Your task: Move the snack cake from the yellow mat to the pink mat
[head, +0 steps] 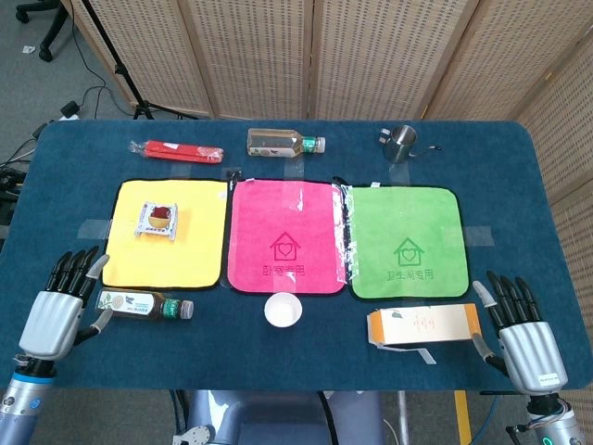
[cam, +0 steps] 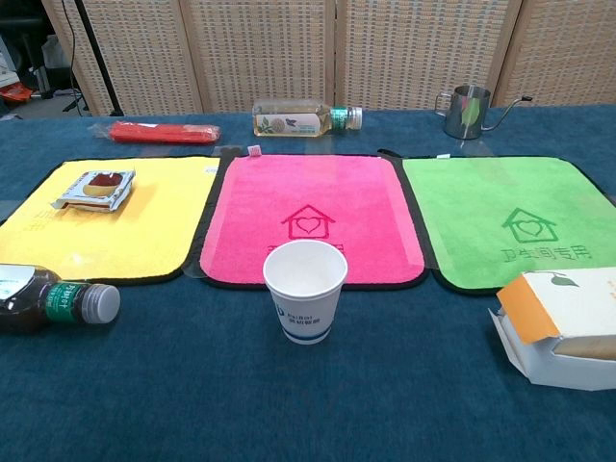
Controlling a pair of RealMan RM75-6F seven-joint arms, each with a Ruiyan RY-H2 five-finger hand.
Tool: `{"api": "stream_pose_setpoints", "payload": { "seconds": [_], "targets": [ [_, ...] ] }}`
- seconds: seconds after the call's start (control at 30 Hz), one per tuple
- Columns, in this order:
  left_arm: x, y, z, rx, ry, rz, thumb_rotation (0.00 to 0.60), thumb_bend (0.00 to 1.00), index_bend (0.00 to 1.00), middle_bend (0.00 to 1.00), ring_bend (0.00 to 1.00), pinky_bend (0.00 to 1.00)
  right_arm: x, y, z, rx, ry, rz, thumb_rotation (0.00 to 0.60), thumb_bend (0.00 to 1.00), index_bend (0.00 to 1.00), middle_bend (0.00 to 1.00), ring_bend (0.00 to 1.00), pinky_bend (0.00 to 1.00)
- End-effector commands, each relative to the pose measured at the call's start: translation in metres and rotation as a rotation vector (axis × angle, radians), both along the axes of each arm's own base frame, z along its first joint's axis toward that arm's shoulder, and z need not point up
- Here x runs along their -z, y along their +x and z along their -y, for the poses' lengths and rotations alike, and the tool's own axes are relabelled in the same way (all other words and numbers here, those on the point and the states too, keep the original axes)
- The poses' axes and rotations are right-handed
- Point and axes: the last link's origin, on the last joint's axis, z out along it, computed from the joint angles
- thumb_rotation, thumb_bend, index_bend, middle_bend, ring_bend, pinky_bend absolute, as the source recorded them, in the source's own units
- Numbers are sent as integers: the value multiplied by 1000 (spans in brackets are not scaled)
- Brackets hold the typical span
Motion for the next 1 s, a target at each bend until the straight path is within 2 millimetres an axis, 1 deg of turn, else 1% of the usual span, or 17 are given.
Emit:
{"api": "stream_pose_setpoints", "payload": {
  "seconds": [0.03,0.33,0.67,0.77,0.9,1.0],
  "targets": [
    [1,0,-1,-2,-3,-5,600,262,0,0,0,0,-1,-1,0,0,-3,0,600,337,0,0,0,0],
    [3,-1,-2,-12,-6,-7,600,263,0,0,0,0,-5,-1,-3,-9,-10,19,600,337,0,0,0,0],
    [6,-8,-9,-47,-21,-7,600,263,0,0,0,0,-10,-2,-2,-8,-42,21,600,337,0,0,0,0],
    [9,-6,-11,-43,-27,-15,600,263,0,0,0,0,-9,-5,2,3,-40,18,600,337,0,0,0,0],
    [10,-3,-11,-28,-26,-7,600,264,0,0,0,0,-5,-10,12,38,-22,10,600,337,0,0,0,0],
    [9,-4,-11,-31,-15,-2,600,264,0,0,0,0,-3,-12,19,54,-20,4,600,337,0,0,0,0]
  ]
}}
